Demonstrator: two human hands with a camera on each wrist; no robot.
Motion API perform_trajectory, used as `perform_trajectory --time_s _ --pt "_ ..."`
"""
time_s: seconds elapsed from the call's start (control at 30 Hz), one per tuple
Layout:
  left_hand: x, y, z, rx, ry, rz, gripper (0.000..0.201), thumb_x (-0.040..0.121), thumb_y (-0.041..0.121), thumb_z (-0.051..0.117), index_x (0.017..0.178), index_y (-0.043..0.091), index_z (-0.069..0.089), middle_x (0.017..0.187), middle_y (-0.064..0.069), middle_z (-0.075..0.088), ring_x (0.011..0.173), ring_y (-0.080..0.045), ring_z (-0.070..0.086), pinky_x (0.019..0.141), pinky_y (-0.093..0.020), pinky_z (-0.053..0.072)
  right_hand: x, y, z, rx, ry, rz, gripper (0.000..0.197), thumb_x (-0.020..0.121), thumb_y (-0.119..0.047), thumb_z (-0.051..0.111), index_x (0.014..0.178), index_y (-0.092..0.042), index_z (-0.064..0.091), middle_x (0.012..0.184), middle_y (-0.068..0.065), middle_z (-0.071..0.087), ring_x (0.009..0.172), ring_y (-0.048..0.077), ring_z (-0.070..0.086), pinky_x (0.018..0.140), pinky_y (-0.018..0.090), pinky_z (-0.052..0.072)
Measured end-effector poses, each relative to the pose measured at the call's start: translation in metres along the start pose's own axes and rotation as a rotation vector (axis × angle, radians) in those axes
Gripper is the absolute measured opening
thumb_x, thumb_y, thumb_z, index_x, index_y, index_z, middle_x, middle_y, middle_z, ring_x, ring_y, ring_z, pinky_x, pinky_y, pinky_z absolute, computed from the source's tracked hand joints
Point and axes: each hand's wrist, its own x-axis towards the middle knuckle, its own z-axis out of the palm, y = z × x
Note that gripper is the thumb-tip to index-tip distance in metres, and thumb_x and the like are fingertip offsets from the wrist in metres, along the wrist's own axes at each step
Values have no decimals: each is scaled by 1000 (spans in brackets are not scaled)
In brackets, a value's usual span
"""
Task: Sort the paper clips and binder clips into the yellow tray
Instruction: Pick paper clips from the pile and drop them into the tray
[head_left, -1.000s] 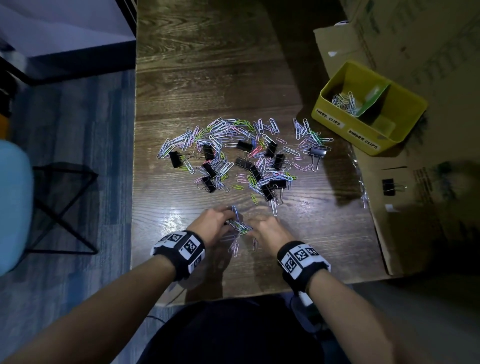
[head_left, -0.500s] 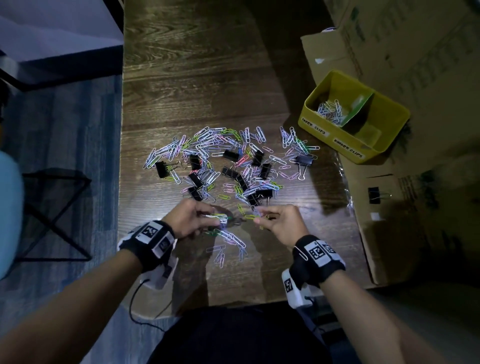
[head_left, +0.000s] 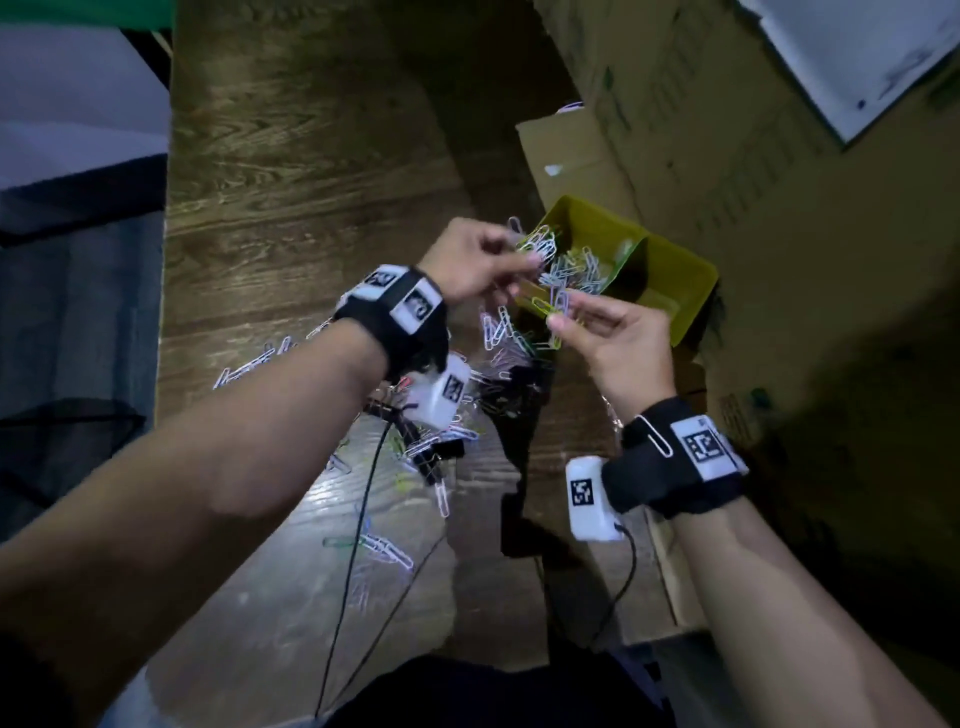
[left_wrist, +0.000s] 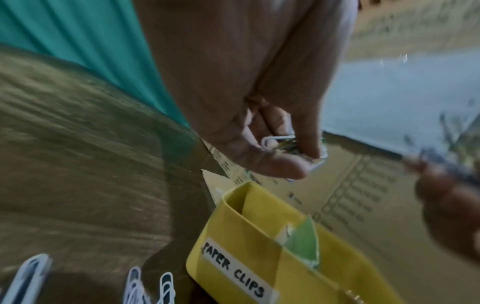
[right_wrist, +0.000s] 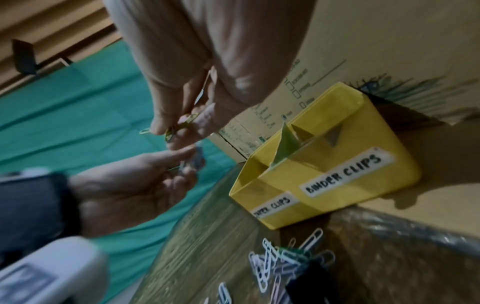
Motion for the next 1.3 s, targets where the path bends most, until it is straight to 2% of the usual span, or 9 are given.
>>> perform_trajectory --time_s 0.1,0.27,0.5,0.7,0.87,1.0,1.1,1.2,1.3 --pt "44 3 26 386 89 31 14 81 22 71 87 9 70 71 -3 68 60 -11 62 54 -15 45 19 0 -7 -18 35 3 31 75 -1 74 105 -5 68 85 0 68 69 -5 62 76 17 53" --pt "68 -14 47 841 29 -16 23 81 16 62 101 6 67 106 -22 63 103 -35 56 84 -32 44 43 1 -18 -114 91 -42 36 75 -1 75 110 -1 66 95 2 68 76 -4 63 75 12 52" --pt "41 -21 35 592 178 118 23 87 10 54 103 14 71 100 -5 71 94 -16 63 83 -13 41 92 6 -10 -387 176 -100 30 79 -16 73 109 -12 69 97 -1 70 91 13 65 84 26 53" --pt "1 -42 1 396 308 89 20 86 7 57 92 18 73 85 2 71 78 -12 66 79 -26 54 114 14 11 -711 -44 -20 33 87 -14 64 120 -11 62 114 6 67 105 18 63 94 30 49" --pt "-66 -74 -38 512 185 50 19 88 4 57 98 12 71 83 3 68 68 0 58 65 -7 45 94 16 16 -908 -153 -96 40 89 -24 62 127 -16 57 131 9 57 113 20 54 103 35 40" --pt "-136 -125 -62 672 -43 19 20 83 2 57 91 13 72 88 -3 70 79 -13 62 77 -32 53 29 17 28 -804 -136 -446 23 89 -17 61 110 -10 68 116 9 65 108 19 57 100 30 40" --pt "-178 -151 -57 804 -255 50 30 75 8 44 90 15 70 88 -2 68 77 -10 57 77 -34 51 -37 44 38 -782 -479 -418 14 89 -22 61 97 -14 70 91 0 66 81 11 57 81 35 52" --pt "-196 -173 -43 934 -324 148 43 71 10 39 105 18 66 101 -3 66 93 -22 60 83 -33 52 -82 80 52 -953 -758 -356 26 91 -26 58 115 -20 65 93 0 62 81 17 58 79 27 46" --pt "-199 -187 -24 1099 -288 140 46 77 17 43 121 22 57 117 -5 59 107 -26 56 91 -41 48 -95 106 62 -1130 -771 -288 44 94 -31 51 137 -35 43 109 -1 52 88 20 59 77 34 49"
